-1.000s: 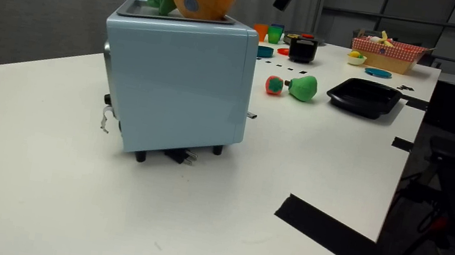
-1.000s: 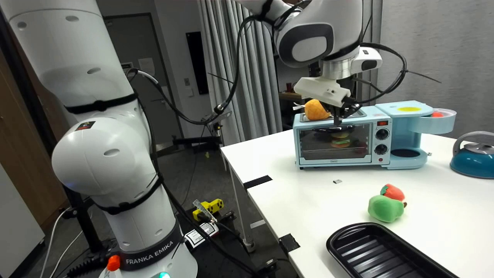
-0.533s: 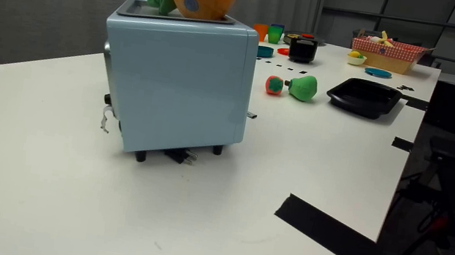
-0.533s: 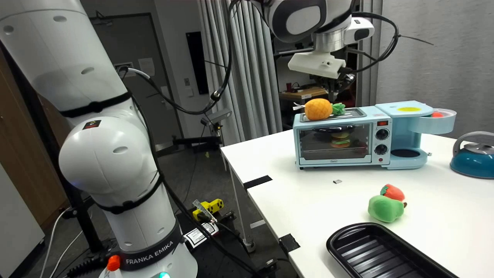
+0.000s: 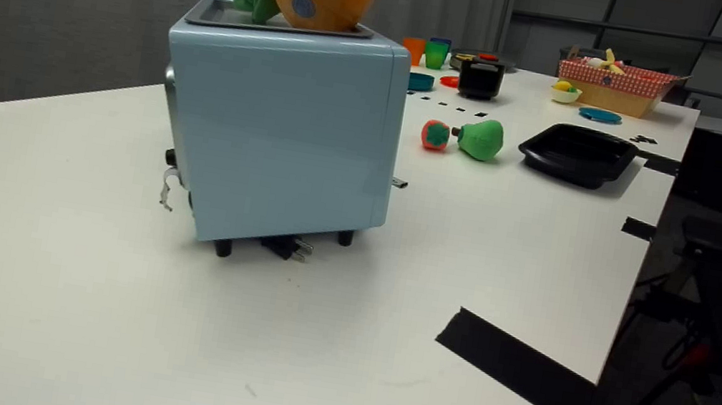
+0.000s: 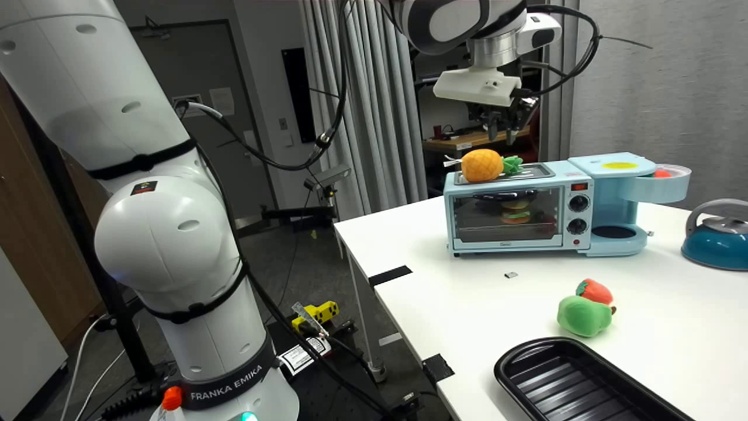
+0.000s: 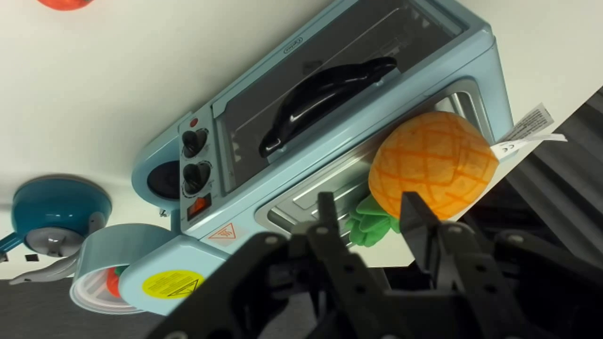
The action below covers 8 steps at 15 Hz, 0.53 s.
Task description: Press the button atop the oven, flip the switch on the front of the oven, push in the oven rack, flip the switch again, and then close the oven door
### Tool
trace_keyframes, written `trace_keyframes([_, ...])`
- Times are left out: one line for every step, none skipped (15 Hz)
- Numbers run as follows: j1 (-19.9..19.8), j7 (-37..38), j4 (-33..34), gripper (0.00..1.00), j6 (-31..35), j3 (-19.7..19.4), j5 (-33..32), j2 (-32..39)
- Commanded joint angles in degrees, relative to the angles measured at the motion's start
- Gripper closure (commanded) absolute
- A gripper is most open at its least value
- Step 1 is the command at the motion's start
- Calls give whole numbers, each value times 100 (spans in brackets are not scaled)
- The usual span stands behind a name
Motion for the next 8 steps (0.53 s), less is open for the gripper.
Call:
trace_keyframes([163, 149, 20, 28, -139, -182, -225, -139])
trace_keyframes([169, 146, 16, 22, -145, -194, -236, -154])
trace_keyframes([177, 139, 14, 13, -157, -207, -251, -174])
trace_keyframes([185, 131, 12, 6, -162, -220, -252, -193])
trace_keyframes([192, 130, 12, 1, -168, -233, -255, -213])
trace_keyframes([198, 124, 11, 0, -175, -247, -256, -231])
trace_keyframes([201, 111, 11, 0, -198, -266, -264, -252])
trace_keyframes([205, 111, 11, 0, -209, -282, -274, -265])
